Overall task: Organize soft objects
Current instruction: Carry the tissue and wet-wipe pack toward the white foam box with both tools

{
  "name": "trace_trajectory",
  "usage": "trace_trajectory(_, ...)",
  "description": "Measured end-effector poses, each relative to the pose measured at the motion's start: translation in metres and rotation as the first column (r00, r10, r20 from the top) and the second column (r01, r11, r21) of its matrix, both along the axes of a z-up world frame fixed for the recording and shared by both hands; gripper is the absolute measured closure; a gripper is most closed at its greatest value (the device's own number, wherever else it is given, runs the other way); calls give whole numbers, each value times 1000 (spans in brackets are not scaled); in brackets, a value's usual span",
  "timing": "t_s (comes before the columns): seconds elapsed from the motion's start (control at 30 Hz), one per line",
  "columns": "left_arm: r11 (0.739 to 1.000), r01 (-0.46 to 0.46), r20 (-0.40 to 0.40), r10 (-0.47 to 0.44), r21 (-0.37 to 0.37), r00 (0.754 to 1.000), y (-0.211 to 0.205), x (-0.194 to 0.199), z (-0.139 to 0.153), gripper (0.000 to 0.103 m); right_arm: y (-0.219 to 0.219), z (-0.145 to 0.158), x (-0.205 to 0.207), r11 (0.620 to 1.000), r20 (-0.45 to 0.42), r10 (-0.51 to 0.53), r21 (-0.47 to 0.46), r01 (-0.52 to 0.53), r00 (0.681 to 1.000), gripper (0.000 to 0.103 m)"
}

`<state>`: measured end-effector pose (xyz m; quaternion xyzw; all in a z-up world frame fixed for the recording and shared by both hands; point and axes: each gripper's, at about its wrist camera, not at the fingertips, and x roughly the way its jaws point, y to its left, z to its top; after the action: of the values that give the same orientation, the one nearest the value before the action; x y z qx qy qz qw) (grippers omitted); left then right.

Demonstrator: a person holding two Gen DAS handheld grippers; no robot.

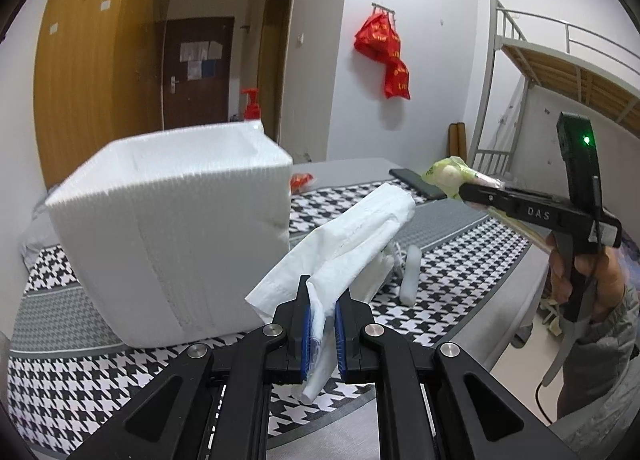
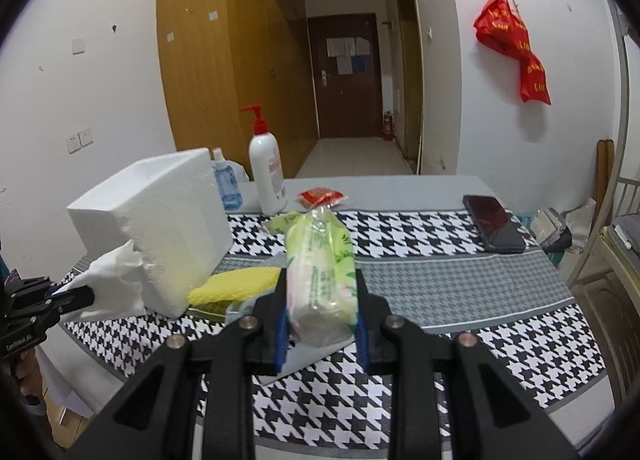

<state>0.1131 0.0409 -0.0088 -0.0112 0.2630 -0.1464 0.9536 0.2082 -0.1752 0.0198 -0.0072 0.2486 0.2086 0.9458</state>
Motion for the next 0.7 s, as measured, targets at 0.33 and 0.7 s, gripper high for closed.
trace_trajectory(0.33, 999, -33, 71, 33, 4, 997, 3, -12, 20, 93, 8, 15, -23, 999, 56, 38, 23, -40, 998, 72)
trace_trajectory(0.7, 993, -120, 119, 118, 6, 986, 17, -27, 31, 93, 35, 17, -41, 990, 85, 130, 39, -133, 988, 72)
